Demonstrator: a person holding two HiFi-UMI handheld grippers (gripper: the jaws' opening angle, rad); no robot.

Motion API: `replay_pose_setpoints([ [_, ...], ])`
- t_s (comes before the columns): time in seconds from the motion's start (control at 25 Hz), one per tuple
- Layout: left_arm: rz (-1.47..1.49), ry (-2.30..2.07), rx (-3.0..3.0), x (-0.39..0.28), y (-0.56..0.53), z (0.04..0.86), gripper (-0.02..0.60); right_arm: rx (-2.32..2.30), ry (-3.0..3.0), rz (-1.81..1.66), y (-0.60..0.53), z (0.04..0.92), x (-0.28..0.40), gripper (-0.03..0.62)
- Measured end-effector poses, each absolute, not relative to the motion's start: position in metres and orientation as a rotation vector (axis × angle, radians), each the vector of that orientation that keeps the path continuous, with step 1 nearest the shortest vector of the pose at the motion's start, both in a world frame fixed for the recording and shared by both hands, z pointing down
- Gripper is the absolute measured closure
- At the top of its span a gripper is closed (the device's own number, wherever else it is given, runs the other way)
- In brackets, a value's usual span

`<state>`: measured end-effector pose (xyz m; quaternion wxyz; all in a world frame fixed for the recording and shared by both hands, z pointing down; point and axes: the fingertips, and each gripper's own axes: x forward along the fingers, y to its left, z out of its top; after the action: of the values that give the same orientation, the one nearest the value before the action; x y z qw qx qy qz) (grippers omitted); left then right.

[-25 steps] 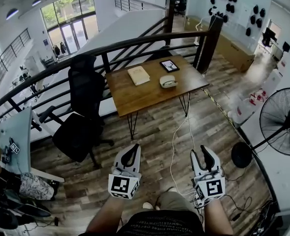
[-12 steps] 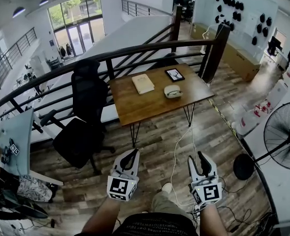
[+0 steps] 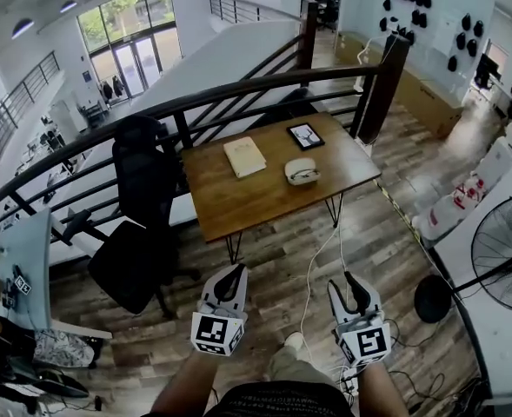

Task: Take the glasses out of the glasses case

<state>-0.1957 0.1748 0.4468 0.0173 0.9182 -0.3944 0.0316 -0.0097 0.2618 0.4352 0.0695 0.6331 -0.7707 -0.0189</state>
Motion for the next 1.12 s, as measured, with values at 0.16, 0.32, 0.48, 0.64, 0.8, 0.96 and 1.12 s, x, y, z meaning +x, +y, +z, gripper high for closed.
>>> replay_pose_setpoints([
  [0.16,0.106,-1.214,2.846,-0.170,0.147,0.449,0.555,1.883,-2.316,-0.062,0.234,0.437,0.012,0.444],
  [0.32,0.121,-1.203,2.848,-0.135,0.121,0.448,0.555,1.860,-2.319,-0.051,0.206,0.436,0.039,0.447],
  [0.48,0.115,-1.189,2.864,-0.102,0.098,0.446,0.555,1.826,-2.329,-0.043,0.186,0.440,0.064,0.455],
  [0.64,0.115,-1.191,2.878,-0.075,0.078,0.442,0.555,1.805,-2.306,0.017,0.171,0.443,0.088,0.461],
  [0.8,0.091,-1.212,2.900,-0.065,0.068,0.435,0.555,1.801,-2.321,0.012,0.155,0.445,0.108,0.461],
  [0.96,0.125,-1.250,2.873,-0.071,0.060,0.443,0.555,1.823,-2.342,0.008,0.139,0.446,0.119,0.461],
  [1.12,0.110,-1.271,2.860,-0.080,0.055,0.438,0.555,1.841,-2.387,-0.016,0.124,0.444,0.120,0.462],
])
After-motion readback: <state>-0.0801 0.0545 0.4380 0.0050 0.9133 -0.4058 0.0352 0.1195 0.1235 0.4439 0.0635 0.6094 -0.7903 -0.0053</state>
